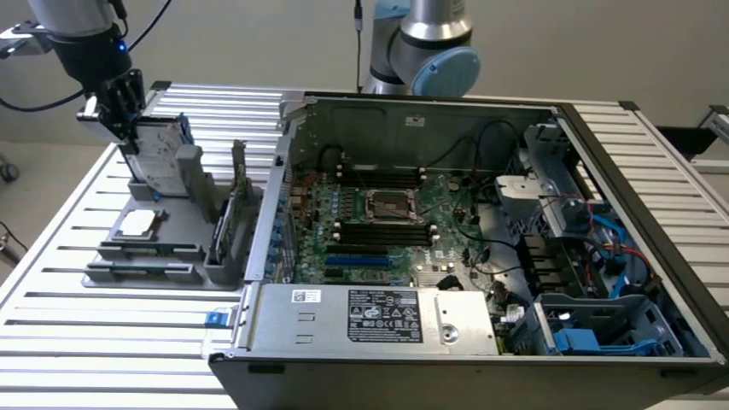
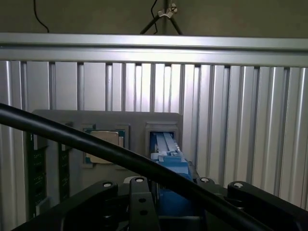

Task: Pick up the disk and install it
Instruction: 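Pick up the disk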

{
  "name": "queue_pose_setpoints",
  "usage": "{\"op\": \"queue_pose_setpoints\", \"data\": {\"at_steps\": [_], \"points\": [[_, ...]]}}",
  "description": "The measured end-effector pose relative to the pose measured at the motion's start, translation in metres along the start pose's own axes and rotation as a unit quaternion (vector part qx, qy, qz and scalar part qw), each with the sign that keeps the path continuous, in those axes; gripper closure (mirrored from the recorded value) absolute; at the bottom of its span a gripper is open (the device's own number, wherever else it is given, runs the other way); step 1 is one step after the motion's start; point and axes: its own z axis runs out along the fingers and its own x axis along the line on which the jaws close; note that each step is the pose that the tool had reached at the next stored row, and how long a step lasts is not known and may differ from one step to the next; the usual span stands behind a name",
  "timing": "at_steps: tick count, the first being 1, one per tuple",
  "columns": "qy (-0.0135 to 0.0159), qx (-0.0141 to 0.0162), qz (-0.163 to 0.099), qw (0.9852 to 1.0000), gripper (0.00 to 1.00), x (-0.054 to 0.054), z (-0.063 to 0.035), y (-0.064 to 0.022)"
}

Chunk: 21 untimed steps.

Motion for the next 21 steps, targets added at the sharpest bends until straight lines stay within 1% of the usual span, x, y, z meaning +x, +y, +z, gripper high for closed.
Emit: {"op": "queue_pose_setpoints", "data": {"at_steps": [4,5,21], "points": [[0.0,0.0,0.0,1.0,0.64,0.0007,0.0,0.0],[0.0,0.0,0.0,1.0,0.68,0.0008,0.0001,0.0],[0.0,0.0,0.001,1.0,0.68,0.0029,0.0001,0.0001]]}}
